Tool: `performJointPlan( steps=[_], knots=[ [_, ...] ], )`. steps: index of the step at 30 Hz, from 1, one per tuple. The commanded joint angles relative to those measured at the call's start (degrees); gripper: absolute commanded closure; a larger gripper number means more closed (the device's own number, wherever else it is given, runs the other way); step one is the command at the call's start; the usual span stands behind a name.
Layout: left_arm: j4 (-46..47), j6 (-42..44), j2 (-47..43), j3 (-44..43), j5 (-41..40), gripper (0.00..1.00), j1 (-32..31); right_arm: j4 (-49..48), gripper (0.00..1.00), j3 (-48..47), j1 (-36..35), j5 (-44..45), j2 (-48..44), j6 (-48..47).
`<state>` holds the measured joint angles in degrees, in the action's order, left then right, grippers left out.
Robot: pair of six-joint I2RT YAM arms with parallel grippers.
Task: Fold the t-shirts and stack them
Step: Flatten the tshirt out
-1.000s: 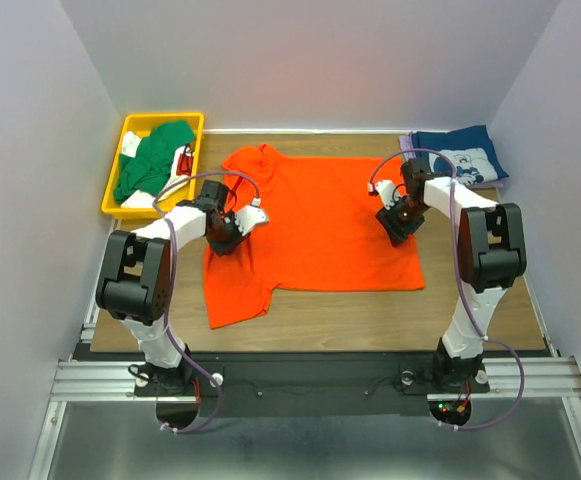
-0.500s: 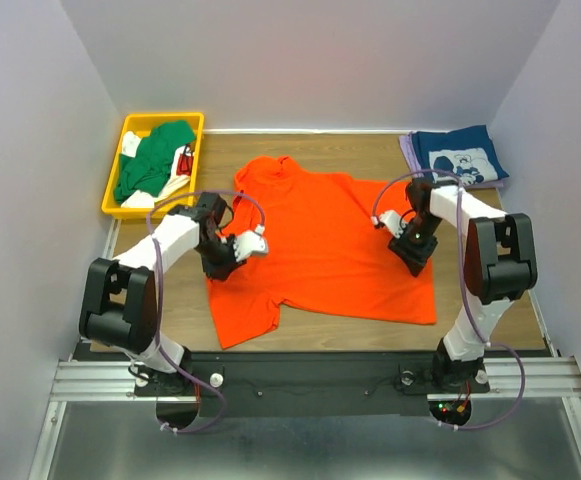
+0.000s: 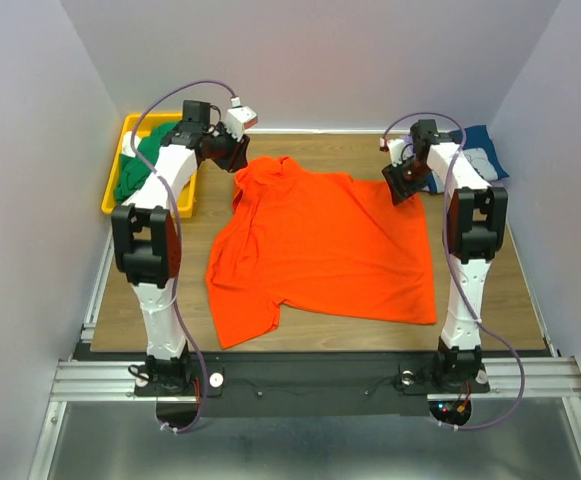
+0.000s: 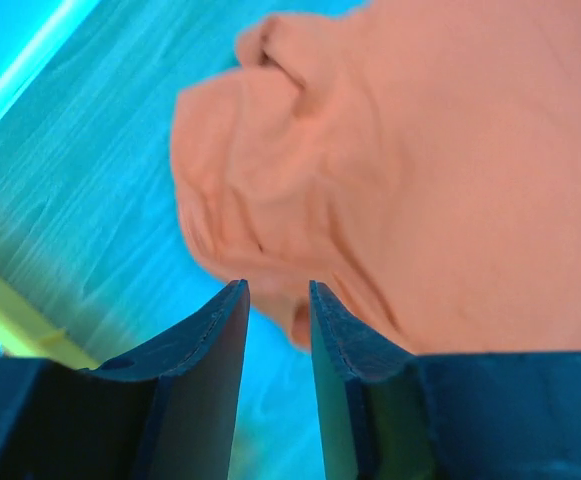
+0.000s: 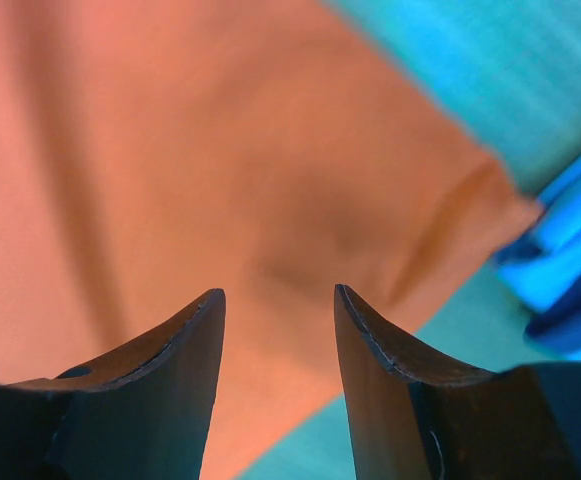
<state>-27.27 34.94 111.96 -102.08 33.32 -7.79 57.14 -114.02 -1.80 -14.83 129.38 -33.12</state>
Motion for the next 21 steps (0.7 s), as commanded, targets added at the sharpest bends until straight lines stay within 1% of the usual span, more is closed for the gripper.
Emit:
performJointPlan(
  steps=[1, 2, 3, 4, 6, 9, 10, 12, 13, 14, 18, 19, 20, 21],
  knots=[
    [9.41, -13.3, 6.92, -7.85, -1.58, 0.56, -0.47, -6.06, 0.46, -5.33, 0.66, 4.7, 3.85, 6.48],
    [10.29, -14.19, 8.43, -7.87, -1.94, 0.55, -0.47, -6.08, 0.46, -5.77, 0.66, 5.51, 4.73, 6.75],
    [10.56, -14.81, 11.06, -9.96, -2.29, 0.55, -0.47, -7.56, 0.46, -6.13, 0.83, 6.3, 6.04, 6.93],
    [10.92, -15.51, 12.22, -10.59, -3.17, 0.54, -0.56, -8.27, 0.46, -6.39, 0.84, 8.31, 6.75, 7.37],
    [11.18, -15.87, 14.06, -11.65, -4.49, 0.54, -0.56, -9.85, 0.46, -6.92, 1.1, 9.64, 7.81, 7.9],
    [11.01, -14.73, 15.83, -10.34, -7.82, 0.58, -0.56, -10.65, 0.47, -6.66, 1.36, 11.58, 9.31, 8.87],
    [10.83, -14.2, 15.66, -9.46, -10.01, 0.62, -0.56, -10.65, 0.48, -5.87, 1.45, 11.4, 9.14, 8.34],
    [10.39, -12.18, 14.7, -5.86, -11.6, 0.64, -0.56, -10.74, 0.48, -2.46, 1.45, 10.35, 8.26, 7.2],
    [9.96, -11.57, 14.08, -4.37, -13.09, 0.68, -0.47, -10.74, 0.48, -1.39, 1.36, 9.56, 7.38, 6.59],
    [9.69, -10.86, 13.55, -2.79, -13.89, 0.69, -0.56, -10.74, 0.48, -0.17, 1.36, 9.21, 6.94, 6.32],
    [8.81, -6.64, 8.12, 8.46, -17.14, 0.77, -0.38, -10.65, 0.48, 8.17, 1.36, 7.8, 3.69, 3.95],
    [8.81, -5.85, 7.05, 10.57, -17.24, 0.78, -0.29, -10.65, 0.48, 9.76, 1.36, 7.71, 2.99, 3.51],
    [8.64, -5.15, 5.82, 14.77, -17.24, 0.78, -0.29, -10.65, 0.48, 11.26, 1.36, 7.28, 1.33, 2.9],
    [8.37, -4.1, 3.55, 16.81, -17.24, 0.8, -0.29, -10.65, 0.48, 14.4, 1.36, 7.27, 0.44, 1.76]
  ],
)
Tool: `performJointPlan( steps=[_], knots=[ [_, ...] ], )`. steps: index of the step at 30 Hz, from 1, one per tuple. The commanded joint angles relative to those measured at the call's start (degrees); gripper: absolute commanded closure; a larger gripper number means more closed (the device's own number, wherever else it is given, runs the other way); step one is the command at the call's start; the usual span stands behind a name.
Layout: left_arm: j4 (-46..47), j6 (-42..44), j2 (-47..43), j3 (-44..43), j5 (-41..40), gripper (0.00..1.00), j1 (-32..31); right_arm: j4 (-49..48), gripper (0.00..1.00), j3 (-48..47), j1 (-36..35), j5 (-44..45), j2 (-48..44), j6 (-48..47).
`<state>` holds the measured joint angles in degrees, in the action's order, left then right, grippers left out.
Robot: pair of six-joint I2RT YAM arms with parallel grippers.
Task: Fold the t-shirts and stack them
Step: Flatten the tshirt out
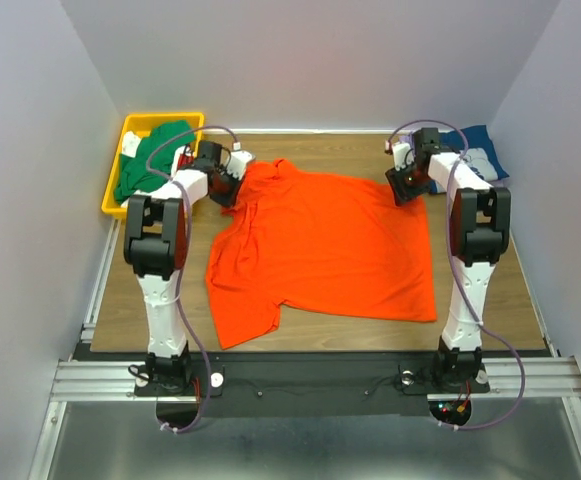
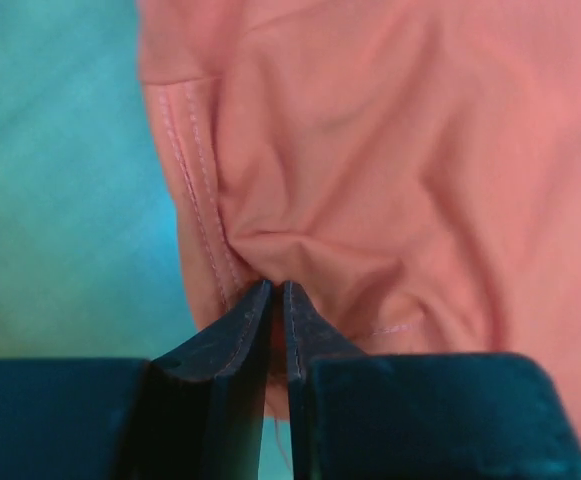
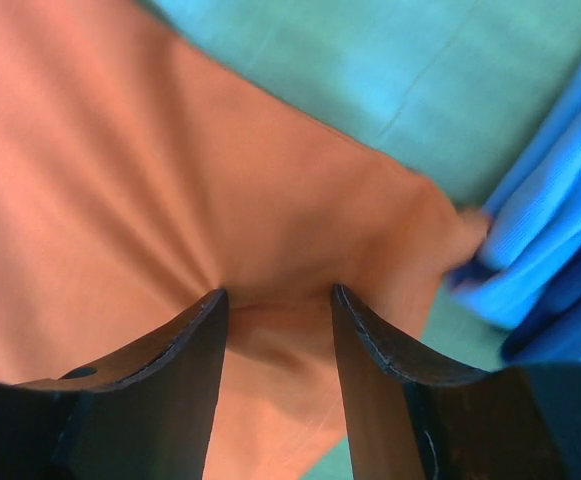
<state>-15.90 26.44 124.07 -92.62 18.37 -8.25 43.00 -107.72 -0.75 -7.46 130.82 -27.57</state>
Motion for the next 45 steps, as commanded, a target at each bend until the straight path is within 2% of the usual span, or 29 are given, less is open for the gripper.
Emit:
performJointPlan(
  steps=[1, 6, 8, 10, 13, 18, 24, 29, 31, 32, 37, 39, 40, 42, 45],
  knots=[
    [-3.17, 4.94, -9.71, 9.37, -2.37, 0.8, 0.17, 3.49, 0.48, 8.14, 0.4, -0.09, -1.71, -4.33],
    [-6.32, 7.31, -15.61, 18.33, -2.29, 0.85, 1.13, 3.58, 0.49, 18.05, 0.32, -0.09, -7.15, -8.02],
    [-9.67, 9.68, -17.98, 19.05, -0.98, 0.85, 1.83, 3.93, 0.49, 20.7, 0.32, 0.08, -10.14, -10.21],
    [-11.34, 10.56, -20.43, 17.57, 3.74, 0.81, 2.8, 3.93, 0.49, 22.47, 0.32, 0.26, -11.64, -11.27],
    [-10.74, 8.82, -20.45, 10.11, 10.69, 0.63, 3.77, 3.84, 0.49, 20.37, 0.31, -0.79, -12.79, -9.97],
    [-8.18, 0.3, -12.91, -6.47, 15.11, 0.51, 2.45, 4.45, 0.47, 13.16, 0.4, -4.49, -10.77, -6.01],
    [-5.2, -4.99, -0.7, -16.88, 13.8, 0.45, -0.89, 4.81, 0.36, 7.71, 0.4, -9.41, -10.94, -1.35],
    [-4.23, -7.62, 4.68, -20.41, 12.57, 0.43, -2.91, 4.98, 0.33, 6.12, 0.4, -12.57, -11.47, 1.91],
    [-4.05, -7.72, 5.83, -20.23, 13.0, 0.43, -3.35, 5.07, 0.32, 5.68, 0.32, -12.92, -11.73, 2.61],
    [-3.88, -7.72, 6.09, -19.97, 12.57, 0.39, -3.79, 5.16, 0.32, 5.51, 0.4, -13.19, -11.82, 2.79],
    [-3.44, -7.72, 7.85, -18.65, 10.37, 0.39, -4.67, 5.34, 0.32, 5.24, 0.31, -13.45, -11.82, 3.14],
    [-3.61, -7.72, 8.29, -19.0, 10.46, 0.48, -4.76, 5.42, 0.32, 5.24, 0.31, -13.63, -11.99, 3.14],
    [-3.61, -7.45, 8.38, -19.44, 10.37, 0.57, -4.76, 5.42, 0.32, 5.33, 0.4, -13.63, -12.0, 3.23],
    [-3.88, -6.49, 7.68, -21.01, 12.38, 0.89, -4.76, 5.51, 0.32, 5.07, 0.4, -14.16, -12.17, 3.4],
    [-3.52, -5.08, 5.49, -21.55, 13.88, 1.0, -5.28, 5.51, 0.33, 4.8, 0.32, -14.86, -12.26, 3.49]
  ],
)
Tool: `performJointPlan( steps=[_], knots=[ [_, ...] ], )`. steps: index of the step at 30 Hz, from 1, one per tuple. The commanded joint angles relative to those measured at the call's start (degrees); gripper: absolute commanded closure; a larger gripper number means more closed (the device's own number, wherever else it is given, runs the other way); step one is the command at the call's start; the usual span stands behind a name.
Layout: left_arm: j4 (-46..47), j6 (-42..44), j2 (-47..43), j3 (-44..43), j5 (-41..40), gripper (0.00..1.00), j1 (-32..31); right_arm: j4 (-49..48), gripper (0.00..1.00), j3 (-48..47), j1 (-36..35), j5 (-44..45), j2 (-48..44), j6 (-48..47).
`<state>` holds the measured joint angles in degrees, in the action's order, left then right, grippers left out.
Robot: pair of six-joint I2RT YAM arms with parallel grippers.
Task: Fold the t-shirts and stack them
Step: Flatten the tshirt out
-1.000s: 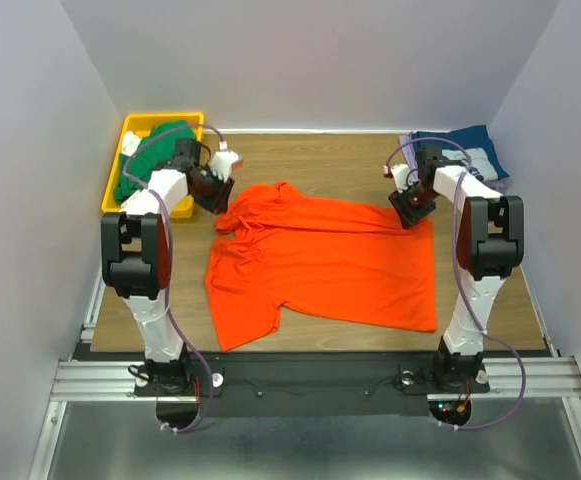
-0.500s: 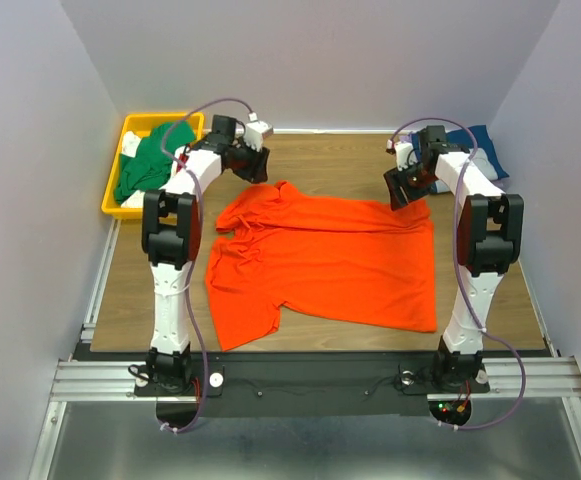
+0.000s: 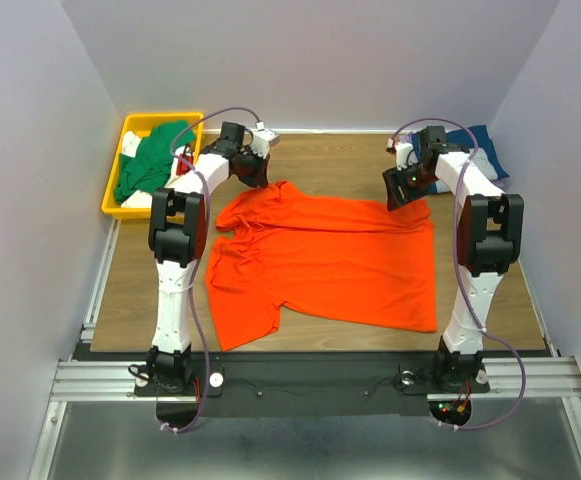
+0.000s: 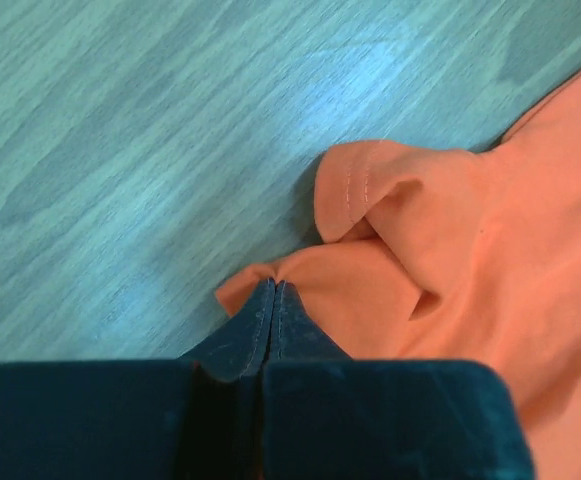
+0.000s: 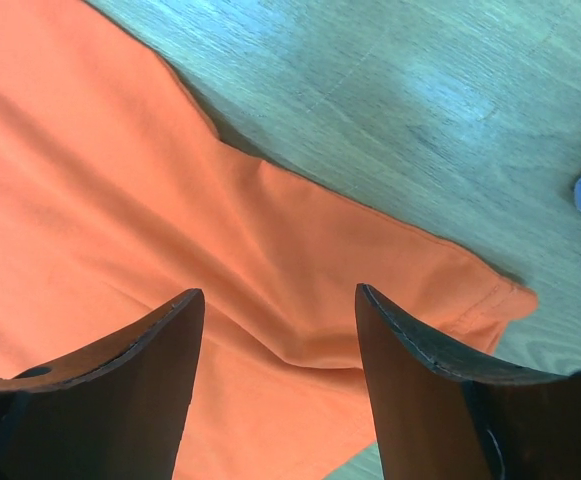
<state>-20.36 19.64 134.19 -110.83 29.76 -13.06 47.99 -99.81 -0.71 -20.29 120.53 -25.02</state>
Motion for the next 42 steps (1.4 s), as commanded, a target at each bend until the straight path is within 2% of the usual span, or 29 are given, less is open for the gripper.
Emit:
performJointPlan(
  steps=[1, 5, 8, 9, 12, 14, 15, 16, 17, 18, 19, 20, 23, 25, 32, 36, 42],
  knots=[
    [0.24, 3.55, -6.29, -3.34, 3.45, 1.0, -1.17, 0.62, 0.33, -3.2, 0.36, -2.2, -1.97, 1.02],
    [-2.31, 8.21, -11.13, -1.77, 4.69, 1.0, -2.93, 0.79, 0.36, -3.81, 0.36, -2.65, -2.32, 1.46],
    [-0.22, 14.35, -18.77, 6.73, 3.21, 1.0, -5.57, 0.97, 0.36, -3.64, 0.36, -3.35, -3.28, 1.81],
    [0.75, 18.81, -21.31, 10.24, 2.68, 1.0, -6.36, 1.06, 0.36, -3.38, 0.45, -3.96, -3.54, 1.81],
    [1.9, 27.08, -31.16, 28.75, 1.01, 1.0, -10.75, 1.32, 0.36, -1.88, 0.45, -5.1, -4.95, 1.55],
    [1.29, 37.27, -38.28, 36.87, -2.15, 1.0, -14.61, 1.75, 0.36, -0.57, 0.36, -5.8, -5.74, 1.02],
    [0.77, 40.88, -40.3, 44.65, -3.73, 1.0, -15.84, 1.93, 0.35, -0.3, 0.36, -6.24, -5.92, 0.76],
    [0.06, 47.44, -43.89, 48.47, -6.7, 1.0, -17.77, 2.28, 0.35, 0.4, 0.36, -6.77, -6.01, 0.15],
    [-0.64, 50.47, -45.58, 54.95, -8.04, 1.0, -18.31, 3.07, 0.34, 0.58, 0.45, -7.91, -6.1, -0.29],
    [-0.65, 52.59, -46.81, 55.01, -9.35, 0.96, -18.58, 3.6, 0.34, 0.76, 0.27, -8.61, -6.1, -0.56],
    [1.18, 53.83, -49.61, 60.15, -11.63, 0.88, -18.58, 4.21, 0.33, 1.02, 0.27, -9.49, -6.01, -1.26],
    [2.16, 53.92, -50.94, 61.94, -12.09, 0.73, -17.8, 4.83, 0.32, 1.11, 0.36, -10.46, -5.92, -1.7],
    [3.14, 49.11, -55.08, 63.11, -7.19, 0.52, -12.18, 6.41, 0.3, 1.99, 0.18, -14.32, -5.57, -2.32],
    [1.03, 46.03, -55.35, 59.69, -1.74, 0.42, -9.63, 7.03, 0.3, 2.25, -0.08, -17.22, -5.48, -2.06],
    [4.0, 27.32, -50.0, 51.07, 6.35, 0.41, -5.31, 6.6, 0.35, -1.08, -6.22, -23.12, -3.29, 1.27],
    [7.34, 16.33, -42.71, 45.36, 7.5, 0.41, -3.38, 4.49, 0.42, -5.48, -11.75, -23.3, 1.71, 5.06],
    [13.23, 2.09, -33.48, 36.74, 4.27, 0.4, -2.5, 2.12, 0.43, -7.68, -18.88, -22.16, 5.59, 8.58]
  ],
)
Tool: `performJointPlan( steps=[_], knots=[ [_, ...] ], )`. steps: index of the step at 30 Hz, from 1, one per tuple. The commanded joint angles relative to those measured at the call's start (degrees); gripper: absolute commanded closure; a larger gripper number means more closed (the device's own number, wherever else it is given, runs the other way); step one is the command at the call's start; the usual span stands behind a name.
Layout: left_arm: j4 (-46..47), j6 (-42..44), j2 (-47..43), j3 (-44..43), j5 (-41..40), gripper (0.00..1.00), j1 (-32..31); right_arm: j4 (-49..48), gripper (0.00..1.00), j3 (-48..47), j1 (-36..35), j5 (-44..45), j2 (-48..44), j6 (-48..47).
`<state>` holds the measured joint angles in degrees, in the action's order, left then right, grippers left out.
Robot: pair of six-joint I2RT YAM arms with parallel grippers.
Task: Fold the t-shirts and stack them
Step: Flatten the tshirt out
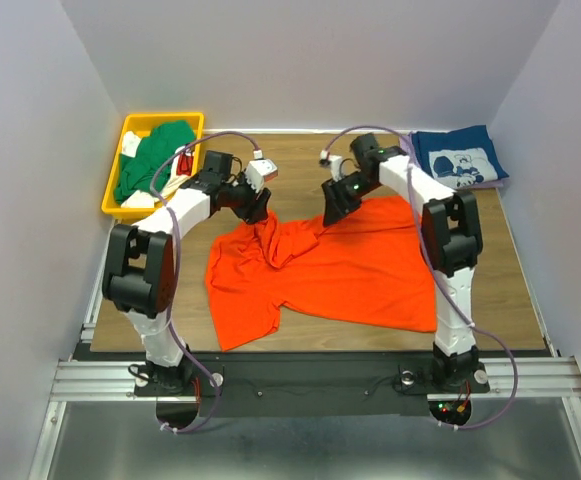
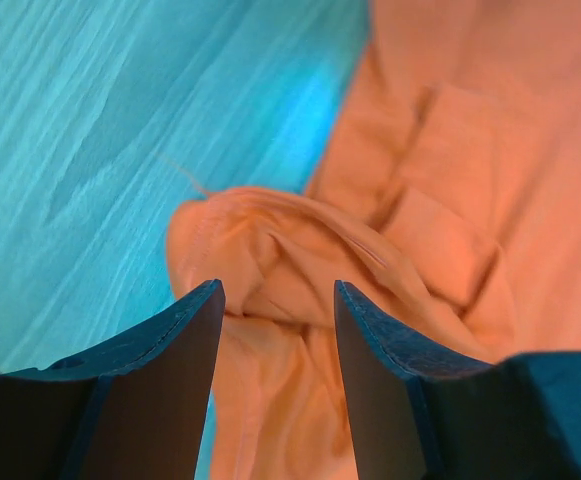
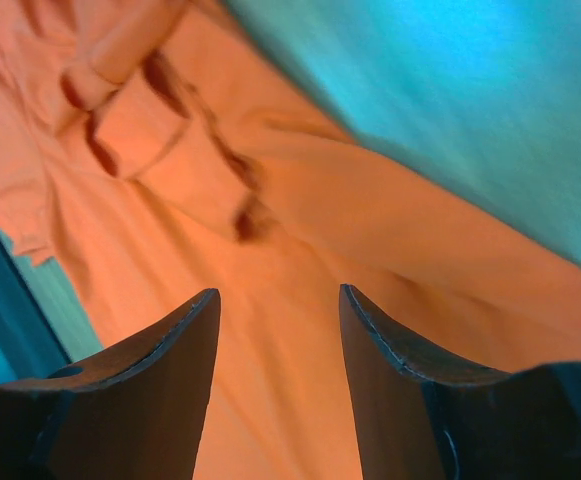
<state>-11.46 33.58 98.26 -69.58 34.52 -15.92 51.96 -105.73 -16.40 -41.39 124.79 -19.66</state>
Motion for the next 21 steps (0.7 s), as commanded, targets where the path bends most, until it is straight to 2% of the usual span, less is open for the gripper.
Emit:
performJointPlan(
  steps=[1, 3, 9, 15, 16, 17, 19, 21],
  knots=[
    [4.87, -13.18, 4.81, -6.6, -1.81, 0.39, 0.45, -2.3, 0.43, -1.67, -3.8, -0.89, 2.11, 3.57],
    [4.79, -15.47, 7.11, -8.89, -6.12, 0.39, 0.54, -3.97, 0.43, -1.32, -5.47, 0.33, 2.73, 4.71],
    [2.68, -16.36, 11.6, -9.43, -11.49, 0.4, 0.63, -6.08, 0.42, -2.11, -8.2, 3.76, 5.72, 6.21],
    [0.48, -16.36, 13.98, -9.08, -13.17, 0.49, 1.51, -7.14, 0.44, -3.07, -8.91, 5.35, 7.83, 7.09],
    [0.13, -16.53, 14.5, -9.43, -13.08, 0.52, 1.77, -7.14, 0.46, -3.16, -8.82, 4.22, 7.83, 7.27],
    [-0.05, -17.14, 14.59, -9.52, -13.08, 0.58, 2.21, -7.14, 0.49, -3.08, -9.0, 2.9, 7.4, 7.35],
    [-0.14, -17.5, 14.86, -9.7, -13.08, 0.65, 2.65, -7.23, 0.59, -2.73, -9.08, 1.49, 6.43, 7.18],
    [-0.23, -17.85, 15.03, -9.96, -13.69, 0.75, 3.26, -7.14, 0.69, -1.59, -9.08, -0.09, 5.2, 6.3]
  ],
)
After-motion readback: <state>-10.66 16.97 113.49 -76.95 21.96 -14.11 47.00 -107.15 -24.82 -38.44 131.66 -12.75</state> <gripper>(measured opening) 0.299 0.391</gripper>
